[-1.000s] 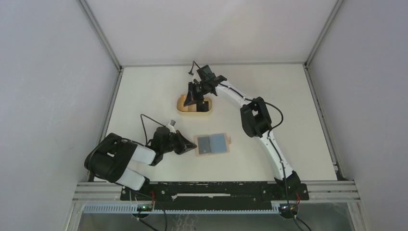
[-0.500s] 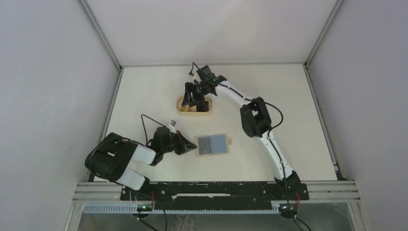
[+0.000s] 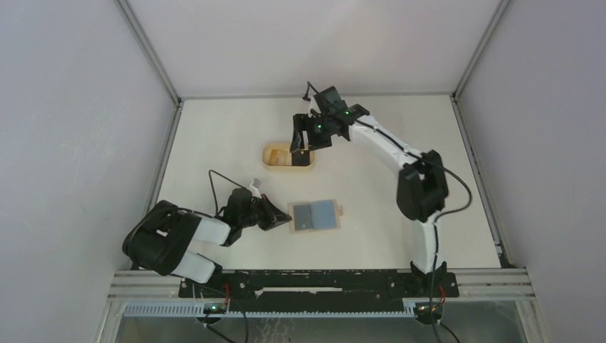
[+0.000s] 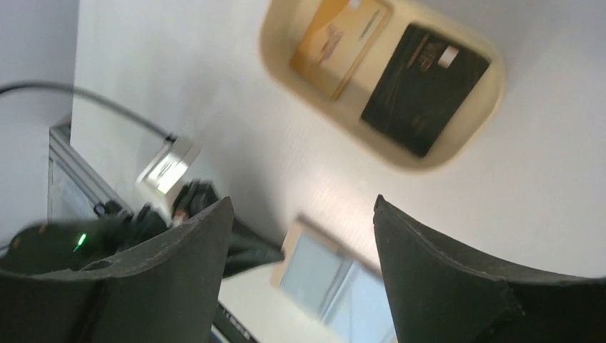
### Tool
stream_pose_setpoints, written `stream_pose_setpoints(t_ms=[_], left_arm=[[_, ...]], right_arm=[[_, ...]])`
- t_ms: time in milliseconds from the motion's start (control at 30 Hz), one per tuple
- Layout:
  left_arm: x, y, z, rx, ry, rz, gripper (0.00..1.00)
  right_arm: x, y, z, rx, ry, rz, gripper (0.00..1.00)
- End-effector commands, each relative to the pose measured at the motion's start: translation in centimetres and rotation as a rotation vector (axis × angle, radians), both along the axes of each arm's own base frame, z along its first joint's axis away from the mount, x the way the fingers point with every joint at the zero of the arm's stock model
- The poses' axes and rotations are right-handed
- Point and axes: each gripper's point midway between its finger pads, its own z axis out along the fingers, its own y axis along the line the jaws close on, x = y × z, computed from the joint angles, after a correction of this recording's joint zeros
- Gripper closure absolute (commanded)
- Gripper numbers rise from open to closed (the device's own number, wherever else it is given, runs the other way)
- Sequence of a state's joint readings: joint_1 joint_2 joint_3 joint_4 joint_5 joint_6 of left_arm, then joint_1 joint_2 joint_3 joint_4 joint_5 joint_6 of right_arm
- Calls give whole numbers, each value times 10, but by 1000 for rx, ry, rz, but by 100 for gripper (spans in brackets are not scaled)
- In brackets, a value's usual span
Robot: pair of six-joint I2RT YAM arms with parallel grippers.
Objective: Take the credit cards out of the card holder
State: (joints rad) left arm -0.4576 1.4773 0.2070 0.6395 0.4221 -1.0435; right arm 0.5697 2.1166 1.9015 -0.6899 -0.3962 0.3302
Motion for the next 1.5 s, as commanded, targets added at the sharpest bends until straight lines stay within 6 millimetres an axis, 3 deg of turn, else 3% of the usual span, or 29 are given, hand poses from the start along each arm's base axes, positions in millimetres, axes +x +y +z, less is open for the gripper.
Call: stream_pose_setpoints(t_ms=[0, 100, 133, 167, 367, 533, 1033, 1233, 1467], left_arm=[[16, -1, 18, 13, -68, 7, 100], [18, 1, 21, 24, -74, 23, 100], [19, 1, 23, 28, -77, 29, 100], [21, 3, 24, 32, -80, 38, 100], [26, 4, 33, 34, -96, 64, 100], [24, 5, 32, 47, -86, 58, 100], [18, 9, 23, 74, -71, 54, 100], [19, 9, 22, 75, -69, 58, 100], [19, 10, 20, 80, -60, 68, 100]], right_arm=[[-59, 7, 28, -44, -121, 42, 18], [-101, 4, 2, -145, -94, 24, 16], [-111, 2, -7, -197, -105, 6, 5], [-123, 2, -14, -238, -104, 1, 2], [-153, 7, -51, -361, -88, -73, 0], [-156, 11, -74, -407, -72, -100, 0], [-149, 17, -106, -456, -72, -90, 1], [-147, 14, -113, -485, -77, -81, 1], [-145, -5, -110, -563, -105, -86, 0]])
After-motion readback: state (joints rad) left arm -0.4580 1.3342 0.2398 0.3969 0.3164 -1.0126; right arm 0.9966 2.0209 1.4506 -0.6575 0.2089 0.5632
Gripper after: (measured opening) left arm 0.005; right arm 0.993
